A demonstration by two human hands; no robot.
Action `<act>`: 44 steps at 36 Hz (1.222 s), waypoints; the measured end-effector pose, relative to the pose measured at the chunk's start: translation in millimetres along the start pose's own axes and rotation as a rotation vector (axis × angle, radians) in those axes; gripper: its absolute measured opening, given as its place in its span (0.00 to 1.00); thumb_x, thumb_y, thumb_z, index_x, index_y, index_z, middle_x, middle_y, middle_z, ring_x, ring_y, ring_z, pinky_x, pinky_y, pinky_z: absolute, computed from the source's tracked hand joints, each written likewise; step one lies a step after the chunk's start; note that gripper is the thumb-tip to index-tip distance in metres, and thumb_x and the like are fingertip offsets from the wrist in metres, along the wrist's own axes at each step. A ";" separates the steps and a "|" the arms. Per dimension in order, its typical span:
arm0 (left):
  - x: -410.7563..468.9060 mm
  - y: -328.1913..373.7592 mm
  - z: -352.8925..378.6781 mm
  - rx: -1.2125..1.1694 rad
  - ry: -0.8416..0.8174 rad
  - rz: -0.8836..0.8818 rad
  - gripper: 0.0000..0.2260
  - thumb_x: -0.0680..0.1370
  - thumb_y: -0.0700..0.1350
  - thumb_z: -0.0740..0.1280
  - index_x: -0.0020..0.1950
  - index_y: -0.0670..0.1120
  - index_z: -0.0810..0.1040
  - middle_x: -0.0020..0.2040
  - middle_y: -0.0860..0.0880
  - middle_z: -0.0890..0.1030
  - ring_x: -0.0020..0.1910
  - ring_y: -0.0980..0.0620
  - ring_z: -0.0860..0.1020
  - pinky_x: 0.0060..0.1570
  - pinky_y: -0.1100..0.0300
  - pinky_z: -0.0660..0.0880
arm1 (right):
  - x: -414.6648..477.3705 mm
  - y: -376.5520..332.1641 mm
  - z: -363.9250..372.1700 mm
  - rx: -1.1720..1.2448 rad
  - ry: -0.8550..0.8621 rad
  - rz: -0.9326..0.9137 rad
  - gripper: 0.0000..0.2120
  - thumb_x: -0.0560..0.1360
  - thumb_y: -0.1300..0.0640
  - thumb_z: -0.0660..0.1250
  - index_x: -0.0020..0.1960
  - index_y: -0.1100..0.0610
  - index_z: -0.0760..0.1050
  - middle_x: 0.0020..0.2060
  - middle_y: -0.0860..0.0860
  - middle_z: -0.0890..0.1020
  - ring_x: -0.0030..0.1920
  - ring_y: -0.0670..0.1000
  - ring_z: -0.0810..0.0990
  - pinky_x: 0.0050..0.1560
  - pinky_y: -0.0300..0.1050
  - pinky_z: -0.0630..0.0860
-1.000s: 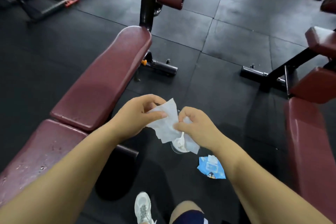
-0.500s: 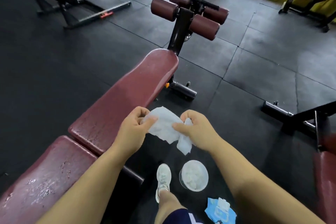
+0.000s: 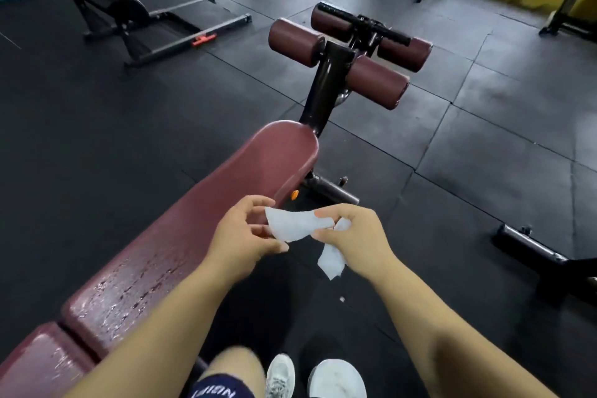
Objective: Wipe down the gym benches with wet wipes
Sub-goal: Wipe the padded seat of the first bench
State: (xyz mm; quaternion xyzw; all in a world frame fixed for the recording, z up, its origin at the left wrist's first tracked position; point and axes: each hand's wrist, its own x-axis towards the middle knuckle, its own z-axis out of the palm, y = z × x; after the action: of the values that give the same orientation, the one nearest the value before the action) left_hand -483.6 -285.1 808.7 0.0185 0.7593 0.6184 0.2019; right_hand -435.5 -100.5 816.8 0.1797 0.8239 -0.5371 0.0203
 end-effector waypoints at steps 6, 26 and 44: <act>55.2 -4.3 17.7 0.335 -0.003 0.112 0.07 0.70 0.39 0.74 0.42 0.52 0.83 0.54 0.55 0.73 0.41 0.61 0.76 0.38 0.75 0.69 | 40.5 6.2 -7.7 -0.023 0.068 0.070 0.09 0.69 0.58 0.74 0.43 0.44 0.80 0.44 0.41 0.81 0.45 0.39 0.78 0.41 0.33 0.70; 258.6 11.5 -12.3 0.484 -0.226 0.042 0.03 0.80 0.48 0.57 0.50 0.56 0.69 0.38 0.52 0.79 0.36 0.52 0.77 0.33 0.59 0.70 | 243.3 -12.2 -24.9 -0.377 -0.162 0.232 0.08 0.79 0.53 0.60 0.58 0.49 0.68 0.42 0.47 0.80 0.40 0.44 0.80 0.38 0.37 0.72; 347.1 29.7 11.0 -0.020 -0.125 -0.207 0.15 0.79 0.54 0.62 0.44 0.47 0.82 0.41 0.43 0.83 0.42 0.45 0.82 0.51 0.44 0.77 | 383.1 -30.3 -8.4 -0.122 -0.386 0.017 0.19 0.66 0.60 0.77 0.48 0.45 0.72 0.40 0.44 0.82 0.41 0.41 0.80 0.44 0.36 0.76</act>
State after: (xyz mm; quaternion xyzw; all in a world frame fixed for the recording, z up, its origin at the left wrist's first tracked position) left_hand -805.2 -171.5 736.6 -0.0237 0.7369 0.5994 0.3117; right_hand -801.8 1.2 760.3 0.0788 0.8341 -0.5107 0.1930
